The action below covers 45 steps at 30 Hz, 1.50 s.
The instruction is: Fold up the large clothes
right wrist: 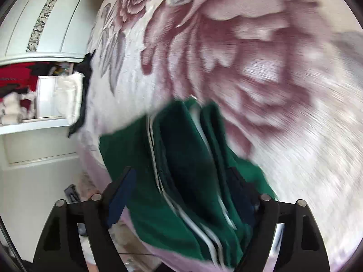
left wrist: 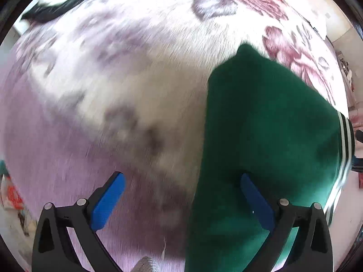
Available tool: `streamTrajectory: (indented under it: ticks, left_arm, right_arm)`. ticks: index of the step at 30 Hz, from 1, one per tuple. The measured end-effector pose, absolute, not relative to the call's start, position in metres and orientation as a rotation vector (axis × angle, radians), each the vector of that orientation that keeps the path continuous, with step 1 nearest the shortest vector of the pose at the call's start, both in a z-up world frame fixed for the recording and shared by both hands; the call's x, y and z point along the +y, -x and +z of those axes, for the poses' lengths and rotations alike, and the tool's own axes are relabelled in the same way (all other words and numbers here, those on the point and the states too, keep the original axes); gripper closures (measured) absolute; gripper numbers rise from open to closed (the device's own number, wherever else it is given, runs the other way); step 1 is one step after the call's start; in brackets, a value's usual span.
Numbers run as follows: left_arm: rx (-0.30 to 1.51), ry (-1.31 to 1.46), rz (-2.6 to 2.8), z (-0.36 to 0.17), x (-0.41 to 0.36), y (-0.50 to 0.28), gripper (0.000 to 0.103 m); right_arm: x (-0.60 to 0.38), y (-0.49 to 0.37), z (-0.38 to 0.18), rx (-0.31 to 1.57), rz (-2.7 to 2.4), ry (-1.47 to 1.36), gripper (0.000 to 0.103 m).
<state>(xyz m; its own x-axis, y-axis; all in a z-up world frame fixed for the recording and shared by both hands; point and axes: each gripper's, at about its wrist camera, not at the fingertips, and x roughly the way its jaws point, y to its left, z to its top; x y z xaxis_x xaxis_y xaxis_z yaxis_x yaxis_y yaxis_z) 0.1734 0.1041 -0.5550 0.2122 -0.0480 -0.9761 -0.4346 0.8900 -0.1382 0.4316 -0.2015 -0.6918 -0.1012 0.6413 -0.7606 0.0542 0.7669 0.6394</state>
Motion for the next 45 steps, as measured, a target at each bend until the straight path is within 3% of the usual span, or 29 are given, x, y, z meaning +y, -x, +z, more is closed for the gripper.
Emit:
streamTrajectory:
  ticks: [1,4,10,15,16,18,20,21,24,27,28,29,30,31,34,36,39,42,43,45]
  left_arm:
    - [1.338,0.421,0.269,-0.560,0.112,-0.186,0.000]
    - [1.320,0.424,0.237,-0.565,0.114,-0.214,0.000]
    - [1.295,0.389,0.207,-0.545,0.108,-0.219,0.000]
    - [1.337,0.404,0.202,-0.555,0.105,-0.210,0.000]
    - [1.337,0.408,0.201,-0.554,0.105,-0.206,0.000]
    - [1.331,0.401,0.203,-0.554,0.103,-0.204,0.000]
    - [1.326,0.389,0.211,-0.551,0.101,-0.199,0.000]
    - [1.325,0.388,0.214,-0.550,0.101,-0.196,0.000]
    - [1.329,0.392,0.235,-0.548,0.098,-0.185,0.000]
    - [1.347,0.412,0.257,-0.550,0.096,-0.173,0.000]
    - [1.357,0.418,0.262,-0.552,0.096,-0.170,0.000]
    - [1.367,0.423,0.266,-0.553,0.095,-0.166,0.000]
    - [1.374,0.424,0.271,-0.554,0.095,-0.163,0.000]
    - [1.378,0.422,0.272,-0.554,0.094,-0.161,0.000]
    - [1.380,0.397,0.267,-0.551,0.091,-0.159,0.000]
    - [1.381,0.372,0.257,-0.551,0.088,-0.160,0.000]
    - [1.378,0.352,0.242,-0.556,0.080,-0.165,0.000]
    - [1.399,0.310,0.248,-0.563,0.075,-0.170,0.000]
    - [1.395,0.315,0.246,-0.562,0.077,-0.170,0.000]
    - [1.390,0.324,0.245,-0.559,0.080,-0.169,0.000]
  right_arm:
    - [-0.192,-0.442,-0.707,1.655,0.529,-0.573,0.019]
    - [-0.175,-0.454,-0.731,1.684,0.438,-0.651,0.092]
    - [-0.206,-0.449,-0.691,1.529,0.227,-0.627,0.097]
    - [-0.205,-0.450,-0.718,1.633,0.281,-0.574,0.096]
    - [-0.204,-0.450,-0.714,1.631,0.314,-0.560,0.089]
    - [-0.211,-0.444,-0.701,1.641,0.371,-0.582,0.073]
    - [-0.222,-0.429,-0.691,1.629,0.420,-0.582,0.021]
    - [-0.226,-0.419,-0.688,1.621,0.440,-0.555,0.015]
    - [-0.226,-0.387,-0.713,1.744,0.473,-0.474,0.014]
    - [-0.216,-0.355,-0.760,1.872,0.578,-0.601,0.014]
    - [-0.213,-0.348,-0.768,1.841,0.586,-0.634,0.022]
    - [-0.209,-0.344,-0.772,1.809,0.557,-0.639,0.042]
    - [-0.206,-0.342,-0.772,1.803,0.526,-0.622,0.054]
    - [-0.207,-0.340,-0.766,1.774,0.489,-0.650,0.076]
    - [-0.212,-0.331,-0.724,1.704,0.408,-0.717,0.082]
    - [-0.228,-0.324,-0.689,1.636,0.344,-0.735,0.083]
    - [-0.234,-0.319,-0.694,1.636,0.296,-0.622,0.082]
    - [-0.226,-0.319,-0.743,1.797,0.332,-0.554,0.063]
    - [-0.226,-0.323,-0.746,1.809,0.333,-0.511,0.047]
    - [-0.234,-0.329,-0.735,1.790,0.320,-0.494,0.044]
